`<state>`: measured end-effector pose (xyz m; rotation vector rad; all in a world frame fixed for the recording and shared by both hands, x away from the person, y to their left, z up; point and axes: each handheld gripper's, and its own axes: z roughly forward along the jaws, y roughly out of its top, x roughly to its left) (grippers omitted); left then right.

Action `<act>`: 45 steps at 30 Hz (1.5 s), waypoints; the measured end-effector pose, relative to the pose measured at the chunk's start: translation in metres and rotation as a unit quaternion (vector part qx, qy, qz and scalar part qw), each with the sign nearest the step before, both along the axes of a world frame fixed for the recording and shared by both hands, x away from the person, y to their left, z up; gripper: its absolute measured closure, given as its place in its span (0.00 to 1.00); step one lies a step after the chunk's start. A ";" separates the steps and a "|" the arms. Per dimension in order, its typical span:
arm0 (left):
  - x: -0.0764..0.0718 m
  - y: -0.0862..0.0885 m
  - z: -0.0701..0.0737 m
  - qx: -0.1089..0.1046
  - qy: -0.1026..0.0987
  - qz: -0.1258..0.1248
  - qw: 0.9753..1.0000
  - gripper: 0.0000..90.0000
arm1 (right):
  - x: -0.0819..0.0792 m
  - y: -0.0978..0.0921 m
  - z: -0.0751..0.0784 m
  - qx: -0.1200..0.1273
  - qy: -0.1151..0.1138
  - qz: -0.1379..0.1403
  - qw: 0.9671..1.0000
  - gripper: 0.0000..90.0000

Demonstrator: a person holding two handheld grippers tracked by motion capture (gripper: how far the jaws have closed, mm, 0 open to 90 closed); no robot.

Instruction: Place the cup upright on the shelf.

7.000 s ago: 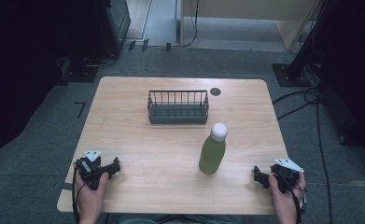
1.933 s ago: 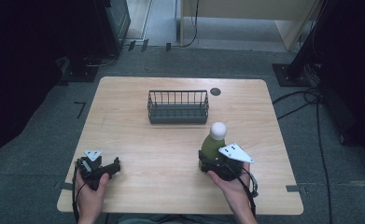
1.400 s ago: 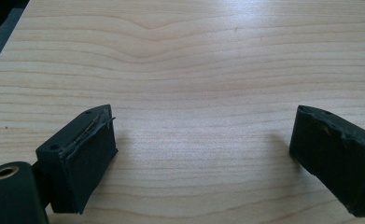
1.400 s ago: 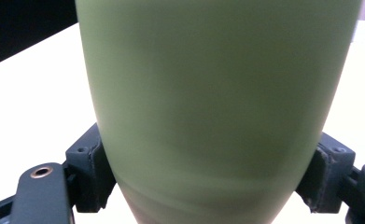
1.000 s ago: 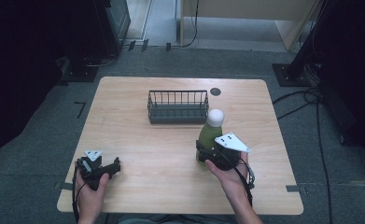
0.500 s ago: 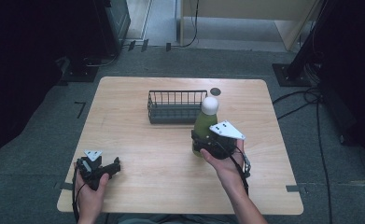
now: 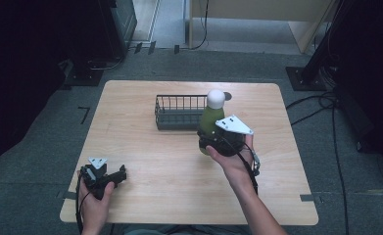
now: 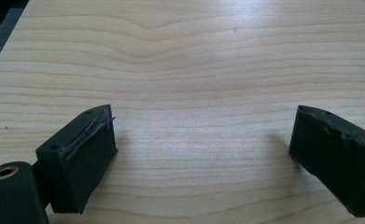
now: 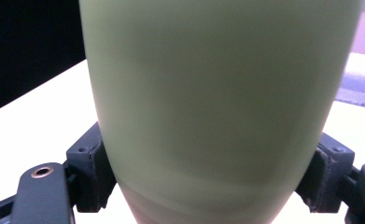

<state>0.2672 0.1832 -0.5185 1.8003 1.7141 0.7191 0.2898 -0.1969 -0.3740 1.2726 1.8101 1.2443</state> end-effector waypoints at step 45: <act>0.000 0.000 0.000 0.000 -0.001 -0.001 1.000 0.08 | 0.111 0.019 0.044 0.011 -0.035 -0.065 0.997 0.22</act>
